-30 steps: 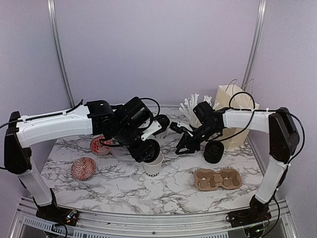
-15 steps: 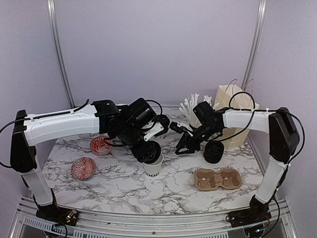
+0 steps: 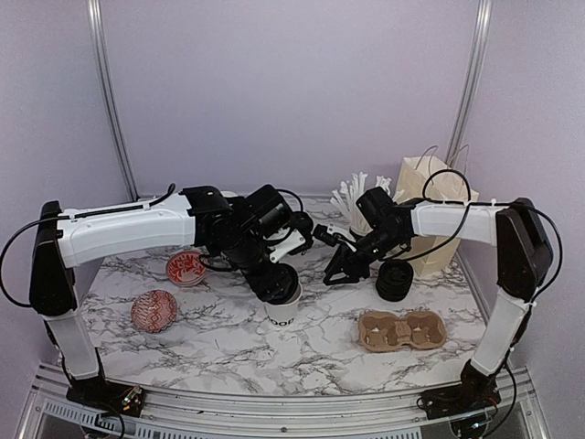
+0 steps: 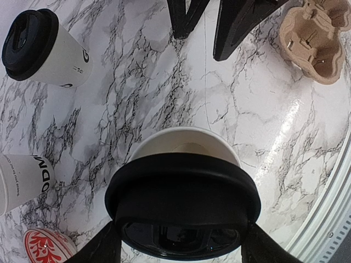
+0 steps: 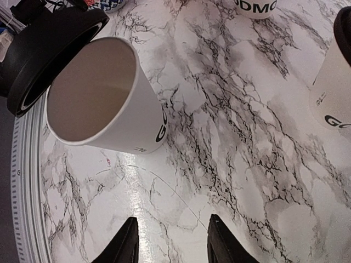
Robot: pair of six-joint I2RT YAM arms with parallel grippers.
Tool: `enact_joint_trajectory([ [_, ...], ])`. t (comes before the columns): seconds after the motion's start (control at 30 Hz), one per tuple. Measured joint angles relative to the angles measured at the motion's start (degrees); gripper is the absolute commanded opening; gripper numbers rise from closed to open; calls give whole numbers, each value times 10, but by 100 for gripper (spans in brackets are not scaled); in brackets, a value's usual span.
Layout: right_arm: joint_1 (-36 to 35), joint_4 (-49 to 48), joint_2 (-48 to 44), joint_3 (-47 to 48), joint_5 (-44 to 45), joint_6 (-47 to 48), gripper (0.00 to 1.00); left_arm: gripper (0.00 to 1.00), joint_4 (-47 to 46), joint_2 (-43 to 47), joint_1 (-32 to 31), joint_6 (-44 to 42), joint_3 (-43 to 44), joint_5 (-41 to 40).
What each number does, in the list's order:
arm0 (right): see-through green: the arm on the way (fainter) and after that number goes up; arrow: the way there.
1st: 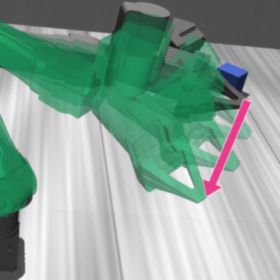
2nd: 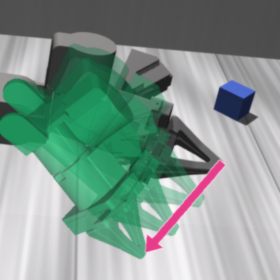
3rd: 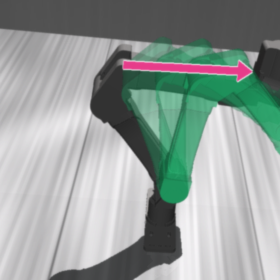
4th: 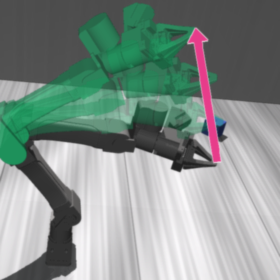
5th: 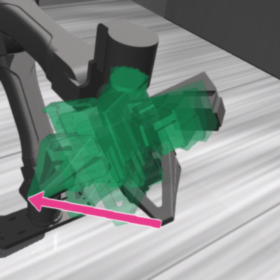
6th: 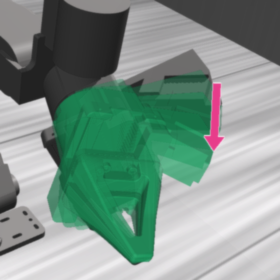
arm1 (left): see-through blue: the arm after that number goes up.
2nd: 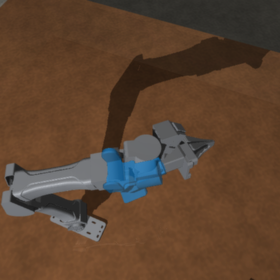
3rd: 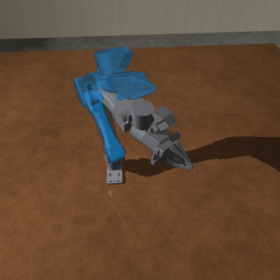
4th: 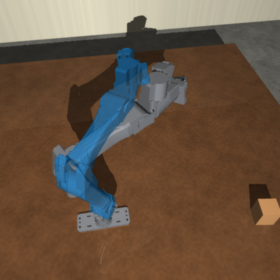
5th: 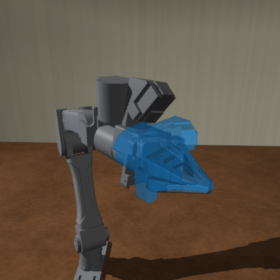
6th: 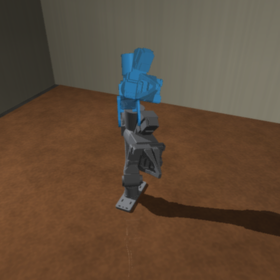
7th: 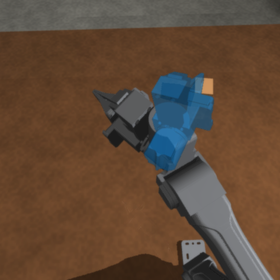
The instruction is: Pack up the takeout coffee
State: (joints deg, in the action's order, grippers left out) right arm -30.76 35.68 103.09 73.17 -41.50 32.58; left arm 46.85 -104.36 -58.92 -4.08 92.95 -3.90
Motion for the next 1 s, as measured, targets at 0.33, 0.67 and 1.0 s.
enact_joint_trajectory([
  [0.33, 0, 2, 0, 0, -2, 2, 42, 83, 1, -25, 0, 0, 21, 3],
  [0.67, 0, 10, -3, 0, -4, 2, 43, 87, 1, -34, 0, 1, 27, 3],
  [1.0, 0, 21, -27, 10, -35, -49, 44, 82, -26, 40, 17, 75, -2, -9],
])
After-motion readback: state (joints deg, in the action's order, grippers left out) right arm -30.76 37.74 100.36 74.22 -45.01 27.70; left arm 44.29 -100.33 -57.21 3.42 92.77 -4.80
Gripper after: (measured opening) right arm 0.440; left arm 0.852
